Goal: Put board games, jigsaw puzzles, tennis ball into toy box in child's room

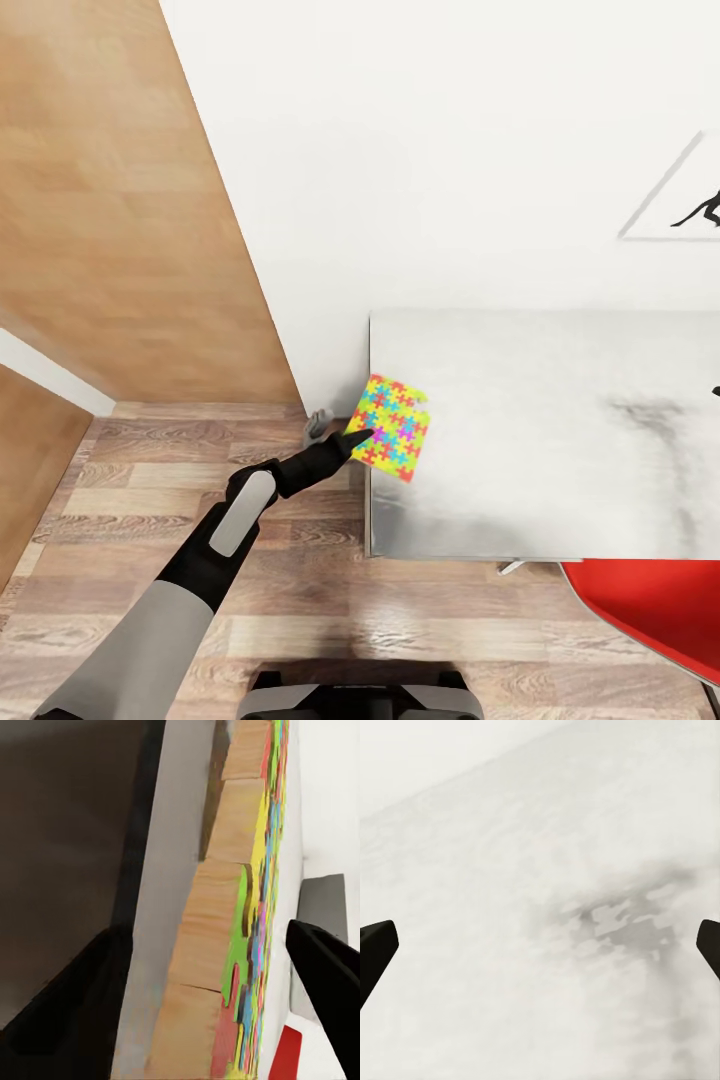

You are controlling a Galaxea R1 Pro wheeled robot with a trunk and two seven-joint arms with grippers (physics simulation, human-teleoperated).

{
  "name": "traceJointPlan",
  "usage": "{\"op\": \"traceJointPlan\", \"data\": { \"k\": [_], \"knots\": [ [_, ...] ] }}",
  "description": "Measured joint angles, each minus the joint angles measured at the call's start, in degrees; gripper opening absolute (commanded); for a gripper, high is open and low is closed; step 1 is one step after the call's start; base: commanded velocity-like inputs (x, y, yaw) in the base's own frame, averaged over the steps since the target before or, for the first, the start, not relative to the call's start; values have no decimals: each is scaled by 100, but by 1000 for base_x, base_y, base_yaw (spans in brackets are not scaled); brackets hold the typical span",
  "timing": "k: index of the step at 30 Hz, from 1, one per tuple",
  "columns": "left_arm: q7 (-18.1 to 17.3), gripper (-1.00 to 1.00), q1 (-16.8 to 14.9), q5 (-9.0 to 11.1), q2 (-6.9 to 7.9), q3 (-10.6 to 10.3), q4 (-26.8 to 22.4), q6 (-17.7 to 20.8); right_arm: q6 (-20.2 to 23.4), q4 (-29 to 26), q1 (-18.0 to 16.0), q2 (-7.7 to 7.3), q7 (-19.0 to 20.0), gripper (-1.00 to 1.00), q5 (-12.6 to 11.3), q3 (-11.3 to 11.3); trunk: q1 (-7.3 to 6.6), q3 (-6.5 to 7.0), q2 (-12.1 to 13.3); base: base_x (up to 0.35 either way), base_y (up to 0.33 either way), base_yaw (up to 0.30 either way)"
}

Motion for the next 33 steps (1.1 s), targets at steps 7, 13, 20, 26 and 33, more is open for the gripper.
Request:
{"op": "traceJointPlan", "data": {
  "k": [7,13,20,26,33],
  "knots": [
    [-11,-100,5,-4,2,6,1,-3,0,1,0,4,0,100,-2,4,0,0,0,0,0,0],
    [-32,-100,8,-4,5,7,1,3,0,1,0,5,0,100,-4,5,0,0,0,0,0,0],
    [-81,-100,9,0,10,34,-11,20,0,0,6,3,2,100,-5,6,0,0,0,0,0,0],
    [-96,-100,9,16,10,45,-60,47,0,-1,75,10,63,100,-11,10,0,0,0,0,0,0],
    [-111,-100,11,22,26,58,-108,60,1,1,156,47,425,100,-7,20,0,0,0,0,0,0]
  ]
}}
